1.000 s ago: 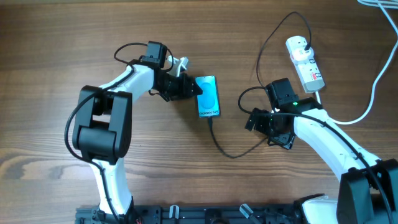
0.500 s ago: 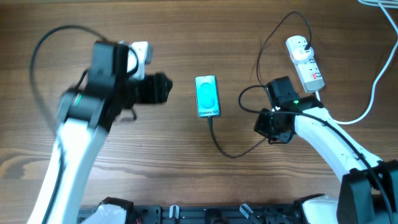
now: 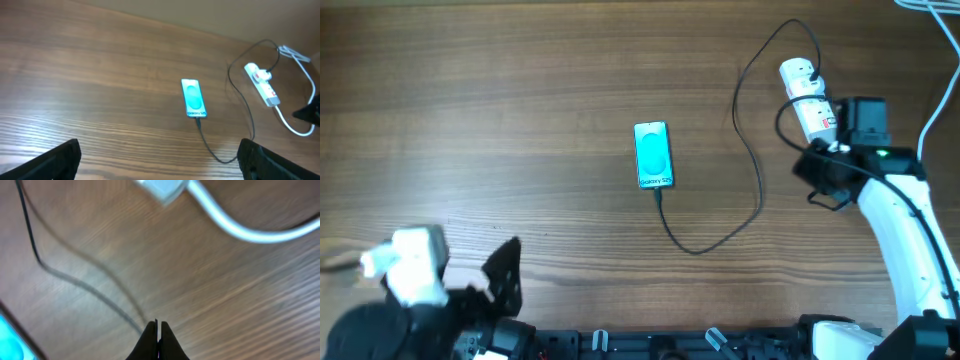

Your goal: Plug charger to phone and switch on socket

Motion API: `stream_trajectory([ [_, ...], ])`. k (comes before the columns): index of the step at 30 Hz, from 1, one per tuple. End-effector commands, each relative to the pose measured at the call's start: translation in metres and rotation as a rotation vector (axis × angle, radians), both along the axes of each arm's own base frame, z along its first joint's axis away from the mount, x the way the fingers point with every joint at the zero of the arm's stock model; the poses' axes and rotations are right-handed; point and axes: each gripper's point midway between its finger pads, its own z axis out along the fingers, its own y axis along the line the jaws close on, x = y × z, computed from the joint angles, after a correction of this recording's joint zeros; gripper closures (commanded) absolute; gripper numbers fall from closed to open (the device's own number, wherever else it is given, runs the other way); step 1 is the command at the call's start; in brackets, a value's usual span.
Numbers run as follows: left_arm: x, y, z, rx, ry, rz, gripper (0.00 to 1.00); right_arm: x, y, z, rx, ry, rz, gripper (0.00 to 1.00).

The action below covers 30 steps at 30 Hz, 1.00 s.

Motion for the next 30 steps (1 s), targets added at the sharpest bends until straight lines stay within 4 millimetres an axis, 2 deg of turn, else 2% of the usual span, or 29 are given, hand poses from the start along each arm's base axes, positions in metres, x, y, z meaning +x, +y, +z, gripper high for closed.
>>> stream_trajectory([
  [1, -0.013, 0.011, -0.008, 0.009, 0.017, 0.044, 0.00, 0.014, -0.024, 0.015, -0.049, -0.081, -0.016, 0.96],
  [5, -0.034, 0.019, -0.037, 0.080, 0.153, 0.041, 0.00, 0.032, -0.046, 0.023, -0.073, -0.167, -0.058, 0.95],
  [11, -0.030, 0.019, -0.033, 0.080, 0.129, 0.039, 0.00, 0.049, -0.059, 0.001, -0.082, -0.099, -0.056, 0.95],
  [17, -0.034, 0.020, -0.031, 0.071, 0.107, 0.043, 0.00, 0.089, -0.068, 0.009, -0.076, -0.097, -0.063, 0.95],
  [19, -0.038, 0.021, -0.030, 0.067, 0.090, 0.043, 0.00, 0.103, -0.075, 0.006, -0.100, -0.091, -0.066, 0.95],
  [21, -0.041, 0.022, -0.029, 0.061, 0.072, 0.043, 0.00, 0.113, -0.079, -0.003, -0.102, -0.072, -0.067, 0.95],
  [24, -0.050, 0.025, -0.025, 0.046, 0.024, 0.044, 0.00, 0.127, -0.082, -0.028, -0.092, -0.025, -0.065, 0.95],
  [26, -0.056, 0.026, -0.024, 0.036, -0.008, 0.045, 0.00, 0.134, -0.083, -0.036, -0.089, -0.012, -0.064, 0.95],
  [30, -0.071, 0.032, -0.020, 0.012, -0.087, 0.059, 0.00, 0.156, -0.087, -0.026, -0.090, -0.060, -0.063, 0.95],
])
